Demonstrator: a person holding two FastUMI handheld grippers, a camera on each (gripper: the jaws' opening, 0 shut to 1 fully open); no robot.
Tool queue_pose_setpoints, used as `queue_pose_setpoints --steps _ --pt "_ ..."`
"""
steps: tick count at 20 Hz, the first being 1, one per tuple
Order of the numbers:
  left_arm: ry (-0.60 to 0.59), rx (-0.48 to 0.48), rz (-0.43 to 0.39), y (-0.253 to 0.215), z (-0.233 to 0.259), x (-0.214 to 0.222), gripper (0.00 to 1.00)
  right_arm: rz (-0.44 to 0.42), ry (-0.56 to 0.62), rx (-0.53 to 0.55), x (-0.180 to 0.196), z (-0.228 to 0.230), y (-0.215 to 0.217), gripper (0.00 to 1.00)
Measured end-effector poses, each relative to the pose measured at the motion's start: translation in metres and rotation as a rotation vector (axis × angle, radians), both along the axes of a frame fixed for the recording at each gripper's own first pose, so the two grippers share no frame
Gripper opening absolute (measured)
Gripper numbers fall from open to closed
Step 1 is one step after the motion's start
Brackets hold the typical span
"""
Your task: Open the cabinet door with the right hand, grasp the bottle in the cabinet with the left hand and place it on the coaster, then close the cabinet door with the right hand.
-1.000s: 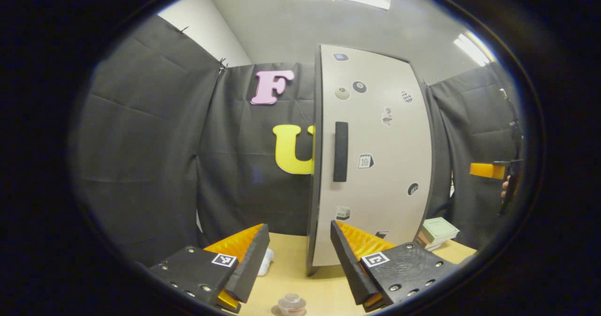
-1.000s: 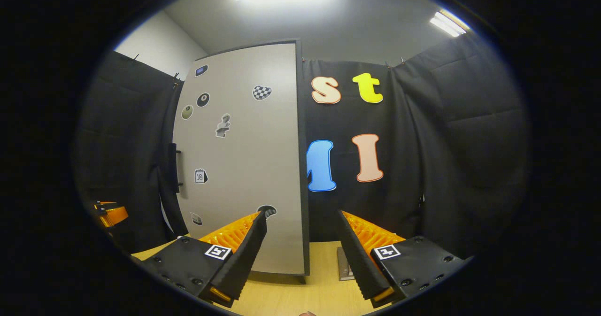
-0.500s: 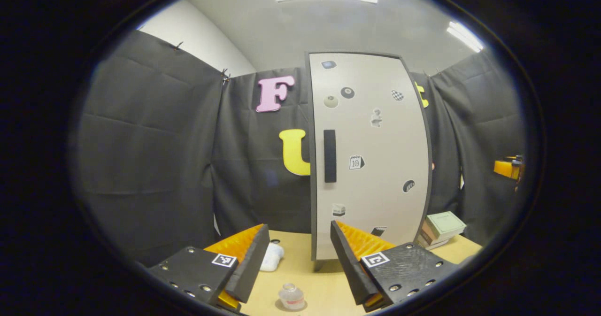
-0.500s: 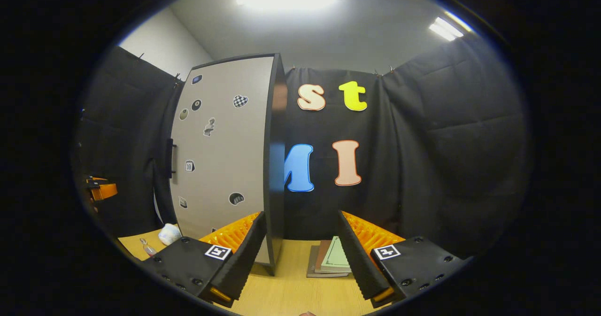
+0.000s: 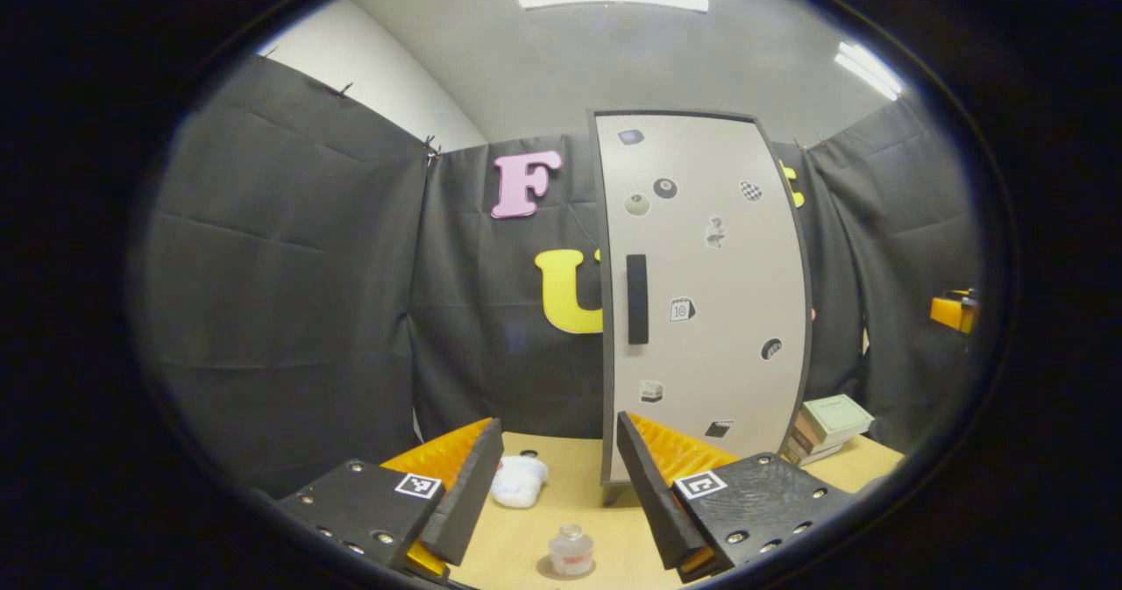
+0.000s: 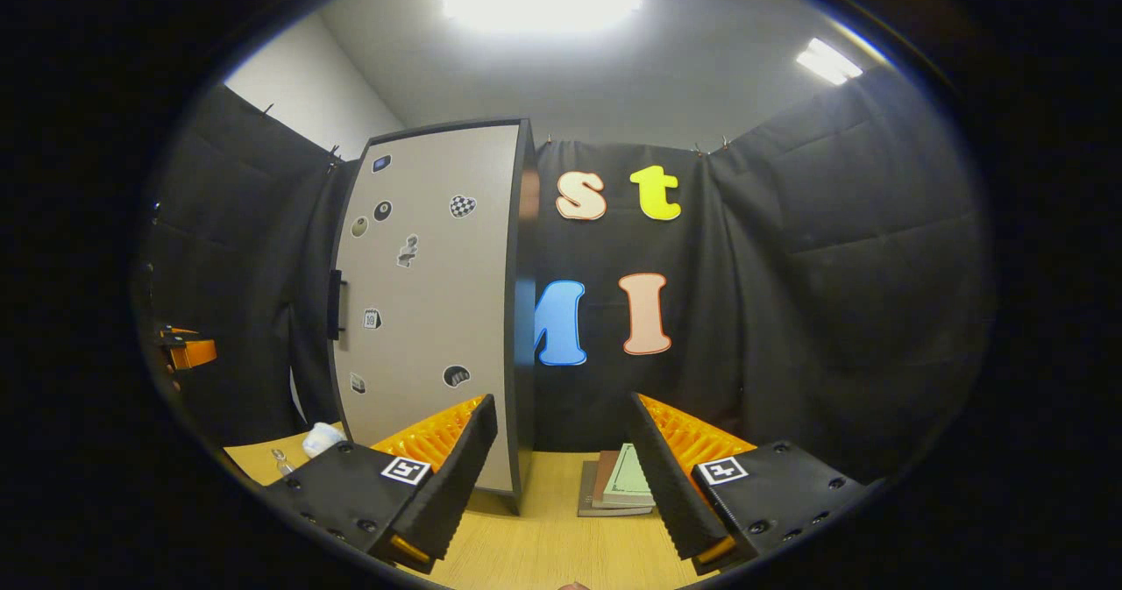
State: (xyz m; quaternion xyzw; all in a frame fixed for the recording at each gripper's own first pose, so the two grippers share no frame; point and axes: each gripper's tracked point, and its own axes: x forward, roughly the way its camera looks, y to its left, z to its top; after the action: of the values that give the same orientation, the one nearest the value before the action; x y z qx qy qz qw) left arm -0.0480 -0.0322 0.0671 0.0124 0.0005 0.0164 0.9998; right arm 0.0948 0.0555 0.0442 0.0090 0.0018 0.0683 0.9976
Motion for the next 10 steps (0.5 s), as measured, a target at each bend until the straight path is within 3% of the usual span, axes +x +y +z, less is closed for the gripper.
queue_pose_setpoints --steps 10 --pt "-0.009 -0.001 -0.005 0.019 0.004 -0.010 0.79 -0.017 0.003 0.010 -0.022 0.005 0.004 0.95"
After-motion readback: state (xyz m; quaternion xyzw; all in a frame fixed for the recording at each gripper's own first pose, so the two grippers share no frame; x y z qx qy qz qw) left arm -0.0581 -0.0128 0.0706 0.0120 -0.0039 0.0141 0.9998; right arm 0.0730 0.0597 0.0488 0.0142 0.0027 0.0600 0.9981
